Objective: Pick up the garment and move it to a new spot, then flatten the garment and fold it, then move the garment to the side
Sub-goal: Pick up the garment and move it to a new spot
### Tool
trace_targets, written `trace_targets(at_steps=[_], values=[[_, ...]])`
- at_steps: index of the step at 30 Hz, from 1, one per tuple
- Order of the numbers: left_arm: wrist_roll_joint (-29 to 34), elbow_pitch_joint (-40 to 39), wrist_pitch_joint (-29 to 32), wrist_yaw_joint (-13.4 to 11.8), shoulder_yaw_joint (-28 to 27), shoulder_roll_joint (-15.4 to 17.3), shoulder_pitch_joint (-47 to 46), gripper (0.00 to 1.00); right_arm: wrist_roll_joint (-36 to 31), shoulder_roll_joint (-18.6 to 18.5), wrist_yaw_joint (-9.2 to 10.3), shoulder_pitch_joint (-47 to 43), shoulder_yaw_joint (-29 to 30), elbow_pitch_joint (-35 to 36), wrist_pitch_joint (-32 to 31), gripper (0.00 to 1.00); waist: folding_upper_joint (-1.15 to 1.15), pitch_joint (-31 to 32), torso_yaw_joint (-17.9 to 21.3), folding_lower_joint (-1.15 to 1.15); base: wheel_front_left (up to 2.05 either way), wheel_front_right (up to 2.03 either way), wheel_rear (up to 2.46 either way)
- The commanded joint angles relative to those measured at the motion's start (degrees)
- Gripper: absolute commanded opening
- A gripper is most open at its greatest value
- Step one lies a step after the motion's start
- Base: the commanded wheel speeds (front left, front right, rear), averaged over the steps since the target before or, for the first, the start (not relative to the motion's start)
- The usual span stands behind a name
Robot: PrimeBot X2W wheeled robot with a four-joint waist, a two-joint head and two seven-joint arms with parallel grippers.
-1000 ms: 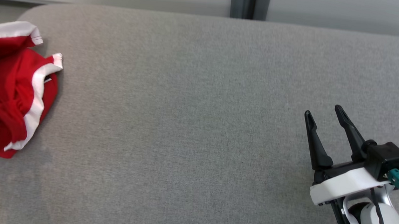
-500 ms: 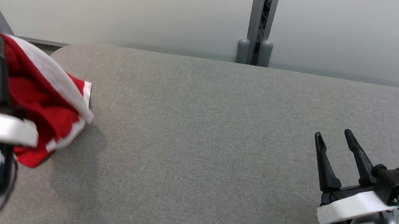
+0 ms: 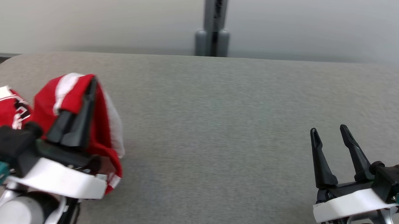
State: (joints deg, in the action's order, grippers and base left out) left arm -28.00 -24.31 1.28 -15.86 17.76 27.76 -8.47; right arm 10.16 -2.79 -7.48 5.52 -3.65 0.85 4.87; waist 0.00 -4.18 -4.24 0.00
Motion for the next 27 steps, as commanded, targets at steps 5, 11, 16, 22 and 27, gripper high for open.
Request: trace_targets(at_steps=[5, 11, 16, 22, 27], values=[[0.2, 2.9, 0.7, 4.2, 5.7, -3.4, -7.3, 0.0, 0.8, -0.3, -0.03, 1.1, 0.0, -0.6, 0.6, 1.0, 0.0, -0.9, 9.5, 0.0, 0.0, 0.0, 0.0], [0.7, 7.2, 0.7, 9.0, 12.6, -8.8, -15.2, 0.0, 1.6, -0.3, -0.03, 0.7, 0.3, -1.1, 1.1, 1.0, 0.0, -1.8, 17.2, 0.0, 0.0, 0.0, 0.0], [0.7, 12.4, 1.2, 12.6, 17.7, -13.0, -20.2, 0.0, 2.4, -0.3, -0.03, 0.1, 1.1, -1.3, 1.6, 1.0, 0.0, -3.6, 20.3, 0.0, 0.0, 0.0, 0.0], [-0.5, 19.1, 2.4, 14.7, 20.5, -13.0, -18.8, 0.0, 3.7, -0.2, -0.03, 0.4, 1.4, -1.6, 2.4, 1.0, 0.0, -6.5, 19.6, 0.0, 0.0, 0.0, 0.0], [-1.2, 22.1, 2.6, 15.1, 20.7, -10.1, -15.4, 0.0, 4.0, -0.3, -0.03, 1.4, 1.3, -1.9, 3.0, 1.0, 0.0, -7.9, 16.1, 0.0, 0.0, 0.0, 0.0]])
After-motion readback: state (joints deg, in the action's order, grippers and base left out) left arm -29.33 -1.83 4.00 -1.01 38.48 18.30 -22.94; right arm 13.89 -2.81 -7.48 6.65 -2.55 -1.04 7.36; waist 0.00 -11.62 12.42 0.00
